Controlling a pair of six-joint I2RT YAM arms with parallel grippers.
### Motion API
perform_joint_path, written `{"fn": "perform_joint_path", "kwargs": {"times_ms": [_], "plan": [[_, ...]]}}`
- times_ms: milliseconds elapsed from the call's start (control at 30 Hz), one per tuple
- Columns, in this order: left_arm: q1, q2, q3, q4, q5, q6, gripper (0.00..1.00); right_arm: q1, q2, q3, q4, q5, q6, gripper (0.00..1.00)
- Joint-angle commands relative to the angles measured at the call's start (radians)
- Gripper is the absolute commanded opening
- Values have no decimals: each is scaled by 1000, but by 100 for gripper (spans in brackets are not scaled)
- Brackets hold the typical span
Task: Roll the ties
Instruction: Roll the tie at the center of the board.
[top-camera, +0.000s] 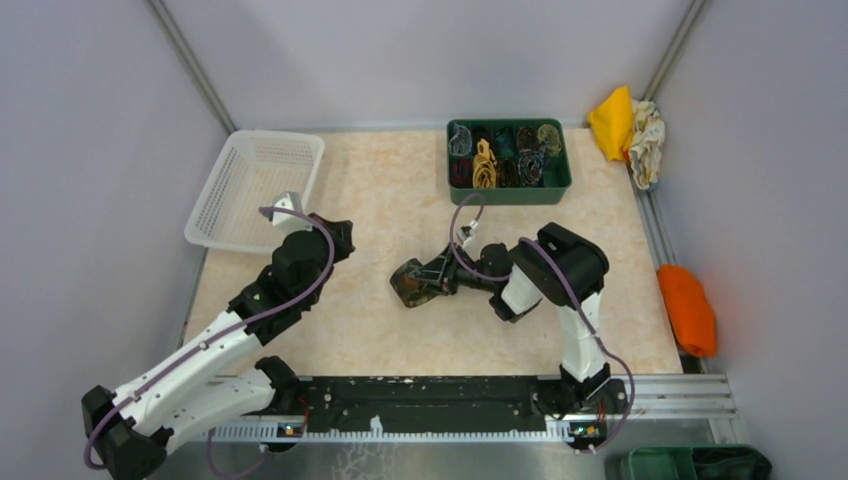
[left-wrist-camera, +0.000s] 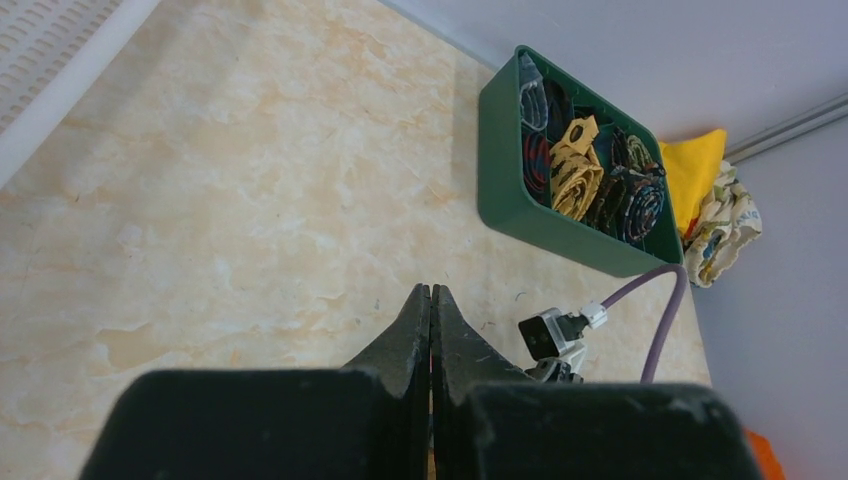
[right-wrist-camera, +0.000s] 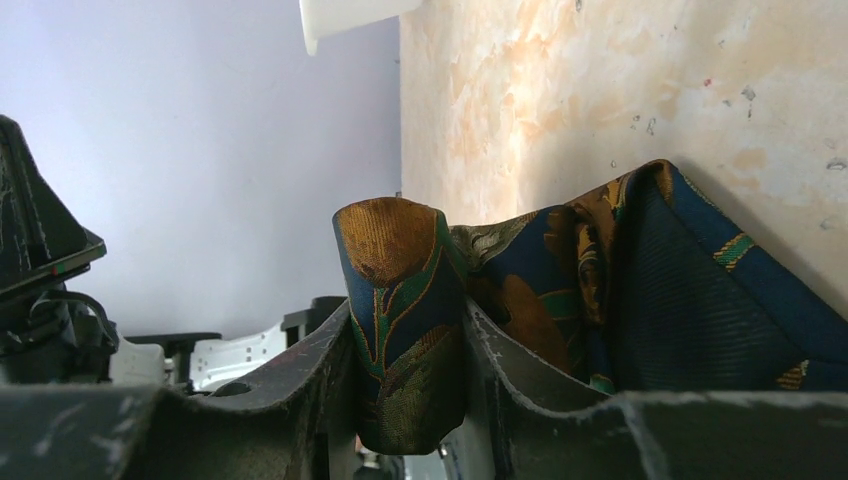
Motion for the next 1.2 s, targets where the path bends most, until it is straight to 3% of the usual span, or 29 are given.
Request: {"fn": "perform_joint_path", "kwargs": {"times_ms": [0,500,733,1000,1167], "plan": [[2,-5,-1,57,9,27,0,4,24,30,81,-65,69,35],[2,-93,-23,18,4,46,0,188,3,162,-93,-21,34,34],[2,-96,-40,34,-4,59,0,180,64,173,-90,-26,32,34],[2,-60,-32,52,8,68,0,118,127,108,50,-34,76,37],[2,-22,-28,69,27,67,0,90,49,86,-104,-36,-31,46]]}}
